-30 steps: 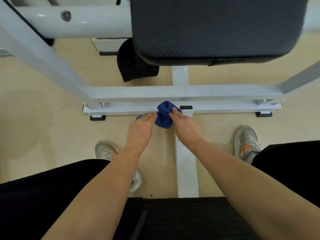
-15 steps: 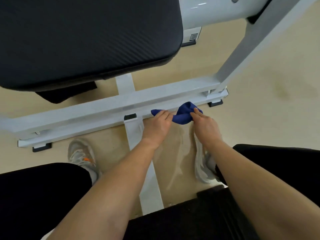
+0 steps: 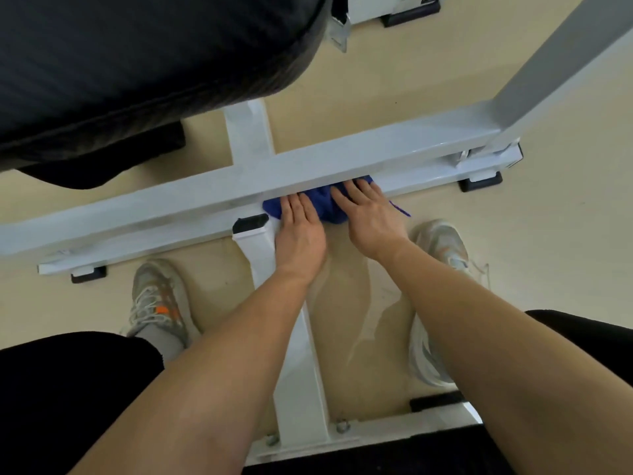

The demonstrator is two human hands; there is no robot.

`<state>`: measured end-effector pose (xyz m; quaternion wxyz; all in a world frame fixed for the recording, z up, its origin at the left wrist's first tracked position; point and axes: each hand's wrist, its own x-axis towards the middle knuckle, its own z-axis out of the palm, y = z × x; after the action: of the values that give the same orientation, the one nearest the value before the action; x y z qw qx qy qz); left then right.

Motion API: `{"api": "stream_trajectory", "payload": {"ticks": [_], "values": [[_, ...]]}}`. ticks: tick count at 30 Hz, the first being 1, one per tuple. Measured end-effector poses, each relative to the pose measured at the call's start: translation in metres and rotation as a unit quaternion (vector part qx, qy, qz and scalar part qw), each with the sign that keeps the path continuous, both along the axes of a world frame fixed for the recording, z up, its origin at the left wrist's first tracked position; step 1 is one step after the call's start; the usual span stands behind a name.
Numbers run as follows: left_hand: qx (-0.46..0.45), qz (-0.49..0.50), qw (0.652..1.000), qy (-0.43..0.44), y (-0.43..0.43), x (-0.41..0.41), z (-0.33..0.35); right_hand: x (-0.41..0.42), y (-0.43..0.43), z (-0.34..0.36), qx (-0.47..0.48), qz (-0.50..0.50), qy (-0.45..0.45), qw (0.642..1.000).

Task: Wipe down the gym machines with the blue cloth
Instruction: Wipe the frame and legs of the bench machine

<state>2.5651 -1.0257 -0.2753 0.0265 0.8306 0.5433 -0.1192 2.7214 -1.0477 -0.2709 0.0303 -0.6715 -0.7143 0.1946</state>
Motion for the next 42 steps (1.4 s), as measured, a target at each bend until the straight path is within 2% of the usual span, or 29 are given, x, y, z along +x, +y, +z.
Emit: {"api": "stream_trajectory", "payload": {"ticks": [2,5,9,13,17,20,25,27,30,32,35,37,39,42], "values": [[-0.012,0.058,0.998,0.022,0.002,0.006,0.003,-0.009,0.003,-0.001,-0.019,0.062,-0.018,0.998],[-0.035,0.055,0.998,0.024,0.004,0.004,-0.006,0.004,-0.001,0.000,-0.034,0.083,-0.037,0.995],[-0.066,-0.031,0.997,-0.006,-0.001,0.022,0.005,0.058,-0.020,0.005,-0.050,0.001,-0.068,0.996],[-0.091,-0.115,0.988,-0.039,0.000,0.091,0.010,0.112,-0.041,0.018,-0.088,-0.080,-0.091,0.989],[-0.108,-0.143,0.983,-0.034,-0.001,0.121,0.010,0.111,-0.038,0.019,-0.118,-0.118,-0.059,0.984],[-0.079,-0.104,0.991,-0.040,0.000,0.090,0.004,0.086,-0.026,0.018,-0.110,-0.134,-0.029,0.984],[-0.064,0.043,0.997,-0.019,-0.004,0.013,0.006,0.024,-0.008,0.023,-0.094,-0.021,-0.032,0.995],[-0.064,0.092,0.994,-0.013,-0.004,0.008,0.006,0.000,0.003,0.021,-0.085,0.020,-0.037,0.995],[-0.068,0.188,0.979,-0.049,0.003,0.020,0.006,-0.008,0.013,0.016,-0.073,0.074,-0.038,0.994],[-0.054,0.156,0.985,-0.043,0.002,0.022,0.003,0.006,0.009,0.016,-0.071,0.081,-0.047,0.993],[-0.047,0.025,0.998,-0.036,-0.016,0.015,0.000,0.032,-0.014,0.015,-0.082,0.022,-0.066,0.994],[-0.062,0.000,0.997,-0.037,-0.021,0.009,0.001,0.033,-0.023,0.015,-0.088,-0.019,-0.069,0.994],[-0.062,0.028,0.997,-0.027,-0.016,0.008,0.003,0.018,-0.018,0.014,-0.086,-0.028,-0.065,0.994],[-0.067,0.119,0.990,-0.017,-0.002,0.011,0.006,-0.007,-0.002,0.013,-0.075,0.038,-0.052,0.995]]}}
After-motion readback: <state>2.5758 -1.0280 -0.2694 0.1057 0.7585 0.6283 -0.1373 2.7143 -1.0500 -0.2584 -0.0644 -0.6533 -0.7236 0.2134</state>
